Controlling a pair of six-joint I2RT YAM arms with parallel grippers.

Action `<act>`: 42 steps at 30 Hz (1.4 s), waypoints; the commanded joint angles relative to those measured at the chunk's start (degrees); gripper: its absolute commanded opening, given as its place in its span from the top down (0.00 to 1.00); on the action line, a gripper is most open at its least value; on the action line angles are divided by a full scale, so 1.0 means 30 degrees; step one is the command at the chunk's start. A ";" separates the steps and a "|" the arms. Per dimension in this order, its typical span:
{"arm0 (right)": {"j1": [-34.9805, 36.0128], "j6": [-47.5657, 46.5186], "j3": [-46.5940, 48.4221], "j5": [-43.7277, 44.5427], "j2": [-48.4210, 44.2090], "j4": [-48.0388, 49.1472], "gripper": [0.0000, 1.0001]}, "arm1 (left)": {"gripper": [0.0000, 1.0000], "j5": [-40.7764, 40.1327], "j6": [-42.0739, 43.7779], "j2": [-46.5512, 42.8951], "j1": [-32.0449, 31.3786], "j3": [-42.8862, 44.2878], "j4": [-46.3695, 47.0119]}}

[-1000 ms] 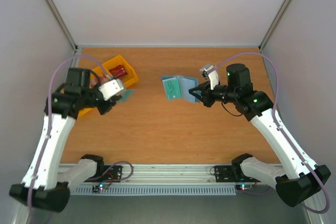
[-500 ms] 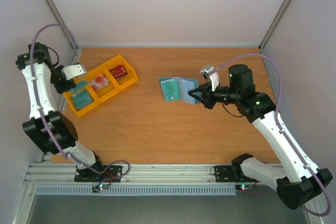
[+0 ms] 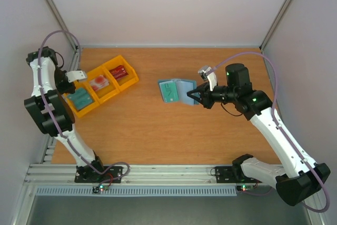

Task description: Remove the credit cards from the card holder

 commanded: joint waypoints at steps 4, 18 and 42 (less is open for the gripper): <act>-0.0029 -0.0511 0.0156 -0.0766 0.0075 0.0079 0.99 | 1.00 -0.1696 -0.0005 0.1234 0.0157 -0.0211 0.1188; -0.0042 -0.0653 0.0125 -0.1167 0.0029 0.0038 0.99 | 1.00 -0.1990 -0.0848 0.3590 -0.0412 0.1214 0.0636; -0.0054 -0.0953 0.0242 -0.1873 0.0025 0.0079 0.99 | 1.00 -0.2357 -0.0699 0.6478 -0.0320 0.4275 -0.4128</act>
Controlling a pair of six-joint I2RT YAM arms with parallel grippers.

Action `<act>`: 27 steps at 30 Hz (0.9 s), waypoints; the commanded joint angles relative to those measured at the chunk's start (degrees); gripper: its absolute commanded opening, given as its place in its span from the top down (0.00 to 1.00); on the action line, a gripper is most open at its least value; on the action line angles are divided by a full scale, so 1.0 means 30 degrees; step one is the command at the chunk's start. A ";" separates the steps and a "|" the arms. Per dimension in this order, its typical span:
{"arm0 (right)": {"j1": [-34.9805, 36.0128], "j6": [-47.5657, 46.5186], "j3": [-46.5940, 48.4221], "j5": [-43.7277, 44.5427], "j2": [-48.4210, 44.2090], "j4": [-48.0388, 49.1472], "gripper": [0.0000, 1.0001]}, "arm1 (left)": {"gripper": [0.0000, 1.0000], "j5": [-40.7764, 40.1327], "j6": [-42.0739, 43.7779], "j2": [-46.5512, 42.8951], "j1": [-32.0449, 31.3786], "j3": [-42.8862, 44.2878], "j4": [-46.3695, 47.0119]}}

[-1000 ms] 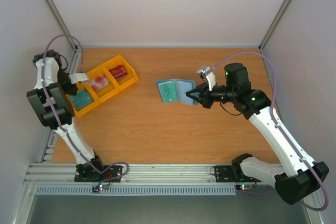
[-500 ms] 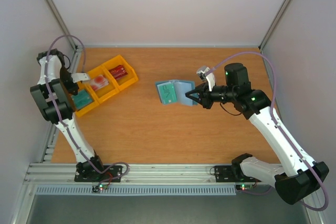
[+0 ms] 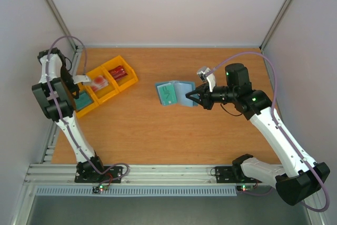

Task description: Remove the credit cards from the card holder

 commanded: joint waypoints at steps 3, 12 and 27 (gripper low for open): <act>-0.0044 -0.0387 0.0216 -0.0659 -0.0183 0.0100 0.99 | 1.00 -0.1281 -0.0380 0.1094 0.0020 0.0896 -0.1618; -0.0036 -0.0451 0.0273 -0.1192 -0.0283 0.0057 0.99 | 1.00 0.0447 -0.1321 0.1939 -0.0025 0.3477 -0.2056; -0.0032 -0.0506 0.0215 -0.1623 -0.0377 0.0055 0.98 | 1.00 -0.0494 -0.0977 0.2075 -0.0088 0.3006 -0.1342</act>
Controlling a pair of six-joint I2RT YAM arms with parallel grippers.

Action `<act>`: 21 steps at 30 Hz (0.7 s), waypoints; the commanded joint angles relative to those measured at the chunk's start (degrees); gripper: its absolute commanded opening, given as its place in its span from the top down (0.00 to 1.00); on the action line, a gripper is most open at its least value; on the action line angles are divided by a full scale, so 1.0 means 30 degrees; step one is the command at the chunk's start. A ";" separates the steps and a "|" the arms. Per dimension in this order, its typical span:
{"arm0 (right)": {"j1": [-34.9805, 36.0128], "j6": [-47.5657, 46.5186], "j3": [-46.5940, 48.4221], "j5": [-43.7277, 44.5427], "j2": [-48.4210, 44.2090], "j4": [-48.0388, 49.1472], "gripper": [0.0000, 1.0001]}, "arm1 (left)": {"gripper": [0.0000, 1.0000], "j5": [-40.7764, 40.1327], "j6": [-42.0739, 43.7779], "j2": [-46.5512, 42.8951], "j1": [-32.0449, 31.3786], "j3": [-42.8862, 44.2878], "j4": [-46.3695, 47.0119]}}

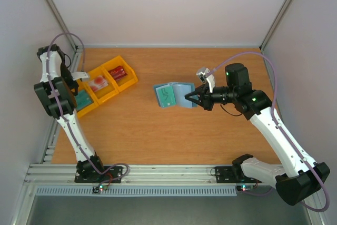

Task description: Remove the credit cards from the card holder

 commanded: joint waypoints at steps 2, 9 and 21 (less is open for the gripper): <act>-0.0050 -0.0305 0.0240 -0.0622 -0.0385 0.0049 0.98 | 1.00 -0.0460 0.0006 0.0365 -0.0062 -0.0162 -0.0095; -0.0028 -0.0306 0.0219 -0.1094 -0.0436 0.0122 0.98 | 0.99 -0.1029 -0.0643 0.0584 -0.0075 -0.0221 0.0939; -0.0044 -0.0384 0.0152 -0.1288 -0.0430 0.0136 0.98 | 0.67 -0.0831 -0.1073 -0.0480 -0.0085 -0.0676 0.3956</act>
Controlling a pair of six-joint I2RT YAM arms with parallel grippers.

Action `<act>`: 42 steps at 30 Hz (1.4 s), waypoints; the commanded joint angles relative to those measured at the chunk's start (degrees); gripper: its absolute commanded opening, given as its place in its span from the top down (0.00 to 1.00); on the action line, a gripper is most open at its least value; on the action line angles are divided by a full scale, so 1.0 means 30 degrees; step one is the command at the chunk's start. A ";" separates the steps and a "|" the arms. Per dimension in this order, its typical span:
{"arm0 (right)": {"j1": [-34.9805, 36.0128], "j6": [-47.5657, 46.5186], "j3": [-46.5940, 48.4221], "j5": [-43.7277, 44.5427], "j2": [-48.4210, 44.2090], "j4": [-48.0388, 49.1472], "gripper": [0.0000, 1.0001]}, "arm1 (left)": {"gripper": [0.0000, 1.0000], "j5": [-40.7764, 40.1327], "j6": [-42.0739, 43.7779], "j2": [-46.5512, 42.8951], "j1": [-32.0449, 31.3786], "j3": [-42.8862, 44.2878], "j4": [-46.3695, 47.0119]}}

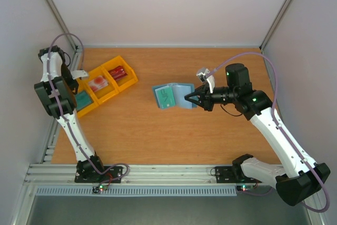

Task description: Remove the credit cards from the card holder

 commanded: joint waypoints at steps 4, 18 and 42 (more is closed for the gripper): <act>-0.0029 -0.0263 0.0152 -0.0562 -0.0402 0.0136 0.98 | 0.69 0.2313 -0.0697 -0.1218 -0.0013 0.1005 0.1291; -0.0029 0.0999 0.0860 0.1825 -0.0479 -0.0361 0.98 | 0.30 1.6070 -0.6466 -1.0220 -0.0001 -0.1210 0.1198; 0.0899 0.4246 0.1209 -0.1413 -0.1080 0.0974 0.99 | 0.01 1.6446 -3.0661 -2.3550 -1.8092 -2.0822 2.3865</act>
